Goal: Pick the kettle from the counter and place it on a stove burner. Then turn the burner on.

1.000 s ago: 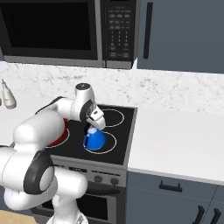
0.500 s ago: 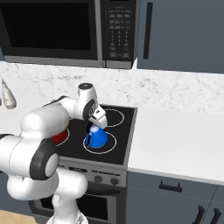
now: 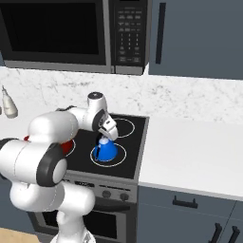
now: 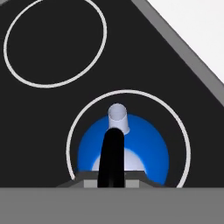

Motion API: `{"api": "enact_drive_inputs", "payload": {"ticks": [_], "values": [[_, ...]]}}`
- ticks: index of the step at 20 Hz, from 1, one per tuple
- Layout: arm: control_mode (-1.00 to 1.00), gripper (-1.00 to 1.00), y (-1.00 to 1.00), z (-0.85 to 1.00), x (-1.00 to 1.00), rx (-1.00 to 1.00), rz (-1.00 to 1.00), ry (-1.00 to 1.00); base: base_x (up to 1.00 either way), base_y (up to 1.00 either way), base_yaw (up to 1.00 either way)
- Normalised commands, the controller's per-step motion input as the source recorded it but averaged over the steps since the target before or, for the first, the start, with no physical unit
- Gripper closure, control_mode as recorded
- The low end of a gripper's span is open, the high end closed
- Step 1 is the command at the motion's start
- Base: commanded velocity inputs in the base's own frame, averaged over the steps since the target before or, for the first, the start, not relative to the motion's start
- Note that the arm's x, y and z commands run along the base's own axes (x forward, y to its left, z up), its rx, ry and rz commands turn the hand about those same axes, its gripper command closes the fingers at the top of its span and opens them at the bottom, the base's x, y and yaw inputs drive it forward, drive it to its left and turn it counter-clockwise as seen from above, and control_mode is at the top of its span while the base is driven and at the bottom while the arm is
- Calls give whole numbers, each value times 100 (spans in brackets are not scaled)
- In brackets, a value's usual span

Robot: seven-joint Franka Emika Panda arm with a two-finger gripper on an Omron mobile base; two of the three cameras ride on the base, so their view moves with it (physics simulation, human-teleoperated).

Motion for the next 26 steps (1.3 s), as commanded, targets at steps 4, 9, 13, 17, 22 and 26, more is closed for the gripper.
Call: {"api": "enact_drive_inputs", "payload": {"ticks": [4,9,13,17,22,26], "values": [[-100,100,-26,-2,16,0,0,-1,0,0,0],[-100,100,-17,0,6,0,0,0,0,0,0],[-100,-100,0,0,0,0,0,0,0,0,0],[-100,-100,0,1,0,0,0,0,0,0,0],[-100,-100,0,34,0,0,0,0,0,0,0],[-100,-100,0,61,-15,0,0,-4,0,0,0]]}}
